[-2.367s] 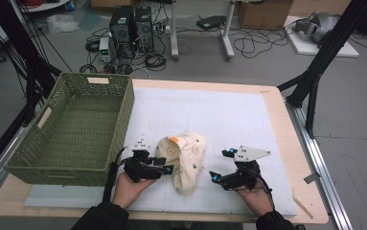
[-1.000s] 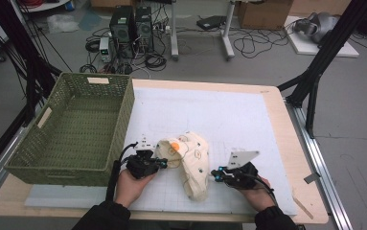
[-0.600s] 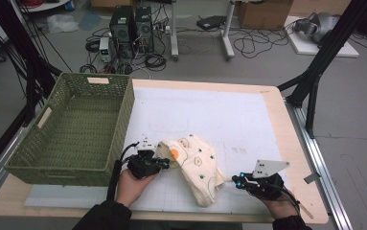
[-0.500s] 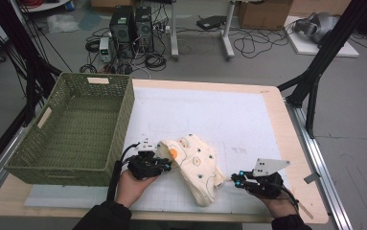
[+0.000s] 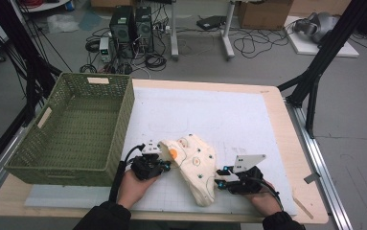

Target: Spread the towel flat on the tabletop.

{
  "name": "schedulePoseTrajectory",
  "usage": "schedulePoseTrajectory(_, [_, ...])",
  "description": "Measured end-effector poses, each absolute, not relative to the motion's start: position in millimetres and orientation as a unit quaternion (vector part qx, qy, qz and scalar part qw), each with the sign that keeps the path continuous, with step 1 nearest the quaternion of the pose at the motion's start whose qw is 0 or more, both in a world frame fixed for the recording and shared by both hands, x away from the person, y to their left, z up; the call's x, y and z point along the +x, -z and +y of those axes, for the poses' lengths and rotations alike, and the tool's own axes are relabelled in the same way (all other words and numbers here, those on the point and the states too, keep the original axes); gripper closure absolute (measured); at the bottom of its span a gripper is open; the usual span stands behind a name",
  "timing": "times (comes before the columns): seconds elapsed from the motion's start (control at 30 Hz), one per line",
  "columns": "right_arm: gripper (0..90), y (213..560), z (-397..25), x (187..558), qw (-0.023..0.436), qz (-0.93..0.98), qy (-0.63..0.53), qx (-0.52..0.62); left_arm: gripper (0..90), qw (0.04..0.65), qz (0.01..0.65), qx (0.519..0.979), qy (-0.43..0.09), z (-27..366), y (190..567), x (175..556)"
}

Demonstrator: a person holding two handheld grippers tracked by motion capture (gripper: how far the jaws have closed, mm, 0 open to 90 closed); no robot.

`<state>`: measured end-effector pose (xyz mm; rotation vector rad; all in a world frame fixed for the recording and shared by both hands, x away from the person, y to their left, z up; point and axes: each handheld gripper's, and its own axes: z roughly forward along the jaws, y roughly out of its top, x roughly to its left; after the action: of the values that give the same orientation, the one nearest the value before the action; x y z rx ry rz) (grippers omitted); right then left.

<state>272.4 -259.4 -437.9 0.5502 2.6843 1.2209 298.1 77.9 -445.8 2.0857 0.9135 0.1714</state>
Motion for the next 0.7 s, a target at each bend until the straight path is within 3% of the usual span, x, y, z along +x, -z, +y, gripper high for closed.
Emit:
schedulePoseTrajectory(0.17, [76.1,444.4,-263.2,274.6,0.072,0.895,-0.393,0.197,89.9,0.414,0.375,0.826,-0.077,85.7,440.0,290.8])
schedulePoseTrajectory(0.27, [88.0,444.1,-265.4,274.5,0.069,0.897,-0.391,0.195,89.9,0.419,0.381,0.820,-0.082,91.9,435.3,287.9])
schedulePoseTrajectory(0.7, [88.9,433.9,-313.8,256.0,0.075,0.903,-0.356,0.229,89.7,0.429,0.394,0.808,-0.090,99.0,433.4,289.1])
